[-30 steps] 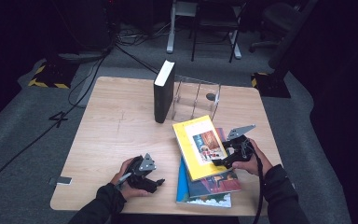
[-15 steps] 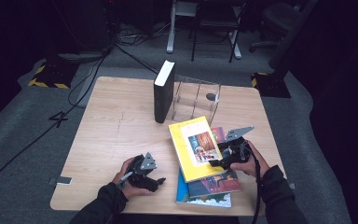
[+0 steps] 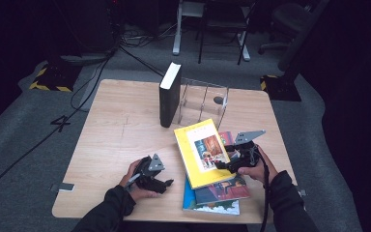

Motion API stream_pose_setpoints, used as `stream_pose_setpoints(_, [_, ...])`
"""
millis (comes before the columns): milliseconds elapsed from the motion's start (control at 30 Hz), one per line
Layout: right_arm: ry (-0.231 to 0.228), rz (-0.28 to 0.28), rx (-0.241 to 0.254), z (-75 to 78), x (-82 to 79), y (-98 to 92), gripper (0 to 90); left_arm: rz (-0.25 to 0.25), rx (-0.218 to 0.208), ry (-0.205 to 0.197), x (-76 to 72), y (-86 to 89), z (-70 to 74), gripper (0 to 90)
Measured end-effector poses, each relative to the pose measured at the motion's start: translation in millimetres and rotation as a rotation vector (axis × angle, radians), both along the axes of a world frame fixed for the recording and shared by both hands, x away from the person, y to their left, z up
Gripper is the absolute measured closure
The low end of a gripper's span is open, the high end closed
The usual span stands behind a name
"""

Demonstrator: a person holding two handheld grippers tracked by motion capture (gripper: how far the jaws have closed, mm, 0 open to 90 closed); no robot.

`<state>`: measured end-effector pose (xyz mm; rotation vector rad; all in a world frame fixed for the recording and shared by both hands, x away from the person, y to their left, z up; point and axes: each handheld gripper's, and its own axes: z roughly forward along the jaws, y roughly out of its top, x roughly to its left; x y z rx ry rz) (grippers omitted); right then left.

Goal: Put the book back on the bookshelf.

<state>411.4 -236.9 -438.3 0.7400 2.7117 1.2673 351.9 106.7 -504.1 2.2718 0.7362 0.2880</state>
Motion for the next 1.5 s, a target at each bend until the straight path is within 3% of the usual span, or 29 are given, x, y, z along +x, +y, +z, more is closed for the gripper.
stream_pose_setpoints(233, [-0.022, -0.017, 0.048, -1.7, 8.7, -0.9, 33.9, 0.025, 0.001, -0.025, 29.0, -7.1, 1.3, 26.3])
stream_pose_setpoints(400, [-0.031, -0.011, 0.061, -3.3, 19.5, 5.3, 36.1, 0.038, -0.006, -0.04, 48.5, -13.6, 2.4, 28.1])
stream_pose_setpoints(533, [-0.006, -0.001, 0.076, -4.1, 25.9, 8.2, 46.0, 0.048, -0.028, -0.038, 56.5, -16.7, 2.6, 29.7])
stream_pose_setpoints(733, [0.035, 0.04, 0.094, -4.8, 28.4, 7.8, 63.7, 0.053, -0.027, -0.046, 67.2, -20.3, 5.2, 32.9])
stream_pose_setpoints(900, [0.035, 0.082, 0.102, -2.5, 25.7, 7.3, 73.6, 0.044, -0.085, -0.062, 71.8, -21.1, 9.7, 43.4])
stream_pose_setpoints(1333, [-0.018, 0.085, 0.153, 5.8, 12.9, 5.3, 80.6, 0.036, -0.129, -0.061, 80.9, -18.2, 19.4, 69.4])
stream_pose_setpoints(1500, [-0.038, 0.078, 0.173, 6.0, 9.5, 3.6, 81.0, 0.049, -0.132, -0.065, 82.4, -18.5, 21.3, 67.1])
